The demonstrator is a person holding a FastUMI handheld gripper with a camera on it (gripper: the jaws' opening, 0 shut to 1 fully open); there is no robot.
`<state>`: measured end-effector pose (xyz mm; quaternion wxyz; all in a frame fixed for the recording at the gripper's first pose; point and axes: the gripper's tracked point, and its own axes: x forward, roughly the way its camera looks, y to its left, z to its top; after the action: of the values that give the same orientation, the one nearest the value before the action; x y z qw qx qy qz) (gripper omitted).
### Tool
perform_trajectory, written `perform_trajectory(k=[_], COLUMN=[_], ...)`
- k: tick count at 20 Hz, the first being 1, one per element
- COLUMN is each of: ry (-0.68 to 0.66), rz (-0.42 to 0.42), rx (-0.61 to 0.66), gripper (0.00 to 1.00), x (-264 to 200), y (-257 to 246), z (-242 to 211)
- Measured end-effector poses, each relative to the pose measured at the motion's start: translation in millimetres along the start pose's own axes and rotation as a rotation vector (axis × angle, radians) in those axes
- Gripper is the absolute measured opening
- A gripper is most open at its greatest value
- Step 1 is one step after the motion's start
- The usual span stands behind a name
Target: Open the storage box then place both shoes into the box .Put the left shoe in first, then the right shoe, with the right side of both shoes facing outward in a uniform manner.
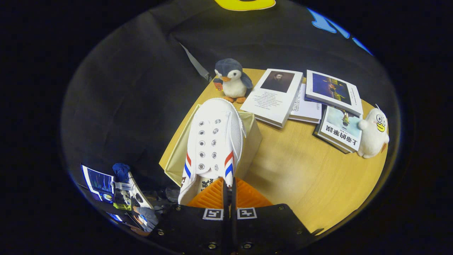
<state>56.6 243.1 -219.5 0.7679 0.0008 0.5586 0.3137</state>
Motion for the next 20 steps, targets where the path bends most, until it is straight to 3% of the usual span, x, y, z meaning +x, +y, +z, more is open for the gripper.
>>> perform_trajectory(k=[16, 17, 18, 20], ry=[0.073, 0.069, 0.045, -0.022], rz=[-0.001, 0.025, 0.070, 0.054], rx=[-0.106, -0.102, -0.094, -0.127], gripper=[0.00, 0.02, 0.08, 0.66], x=[61.7, 64.1, 64.6, 57.0], y=[41.7, 48.3, 59.6, 58.7], z=[15.6, 16.3, 25.4, 37.7])
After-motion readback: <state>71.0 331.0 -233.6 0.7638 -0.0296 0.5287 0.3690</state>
